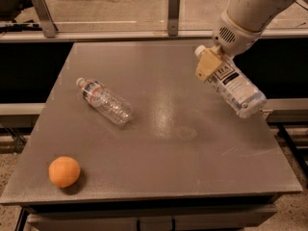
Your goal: Place blue plastic bottle upright
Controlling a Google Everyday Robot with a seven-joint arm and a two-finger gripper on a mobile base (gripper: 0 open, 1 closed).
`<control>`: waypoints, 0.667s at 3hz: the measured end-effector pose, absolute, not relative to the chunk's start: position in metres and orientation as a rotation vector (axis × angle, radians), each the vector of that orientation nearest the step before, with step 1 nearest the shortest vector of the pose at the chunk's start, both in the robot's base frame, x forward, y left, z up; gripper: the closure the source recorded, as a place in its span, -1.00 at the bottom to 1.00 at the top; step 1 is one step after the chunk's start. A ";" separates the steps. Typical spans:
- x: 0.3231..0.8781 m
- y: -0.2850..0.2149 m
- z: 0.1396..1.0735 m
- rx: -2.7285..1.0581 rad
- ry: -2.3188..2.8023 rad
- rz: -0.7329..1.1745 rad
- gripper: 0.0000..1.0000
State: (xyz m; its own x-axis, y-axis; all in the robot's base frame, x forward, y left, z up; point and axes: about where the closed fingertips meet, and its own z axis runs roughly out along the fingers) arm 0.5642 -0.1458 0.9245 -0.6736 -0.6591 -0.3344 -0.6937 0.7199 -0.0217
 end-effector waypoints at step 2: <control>0.569 -0.139 0.981 -1.234 2.302 0.360 1.00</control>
Offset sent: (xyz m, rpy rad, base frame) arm 0.0044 -0.0036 0.0319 0.1290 -0.0691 0.1097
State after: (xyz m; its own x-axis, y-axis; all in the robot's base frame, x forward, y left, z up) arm 0.5687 -0.1386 0.9815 -0.4644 -0.7002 -0.5422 -0.8323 0.5544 -0.0031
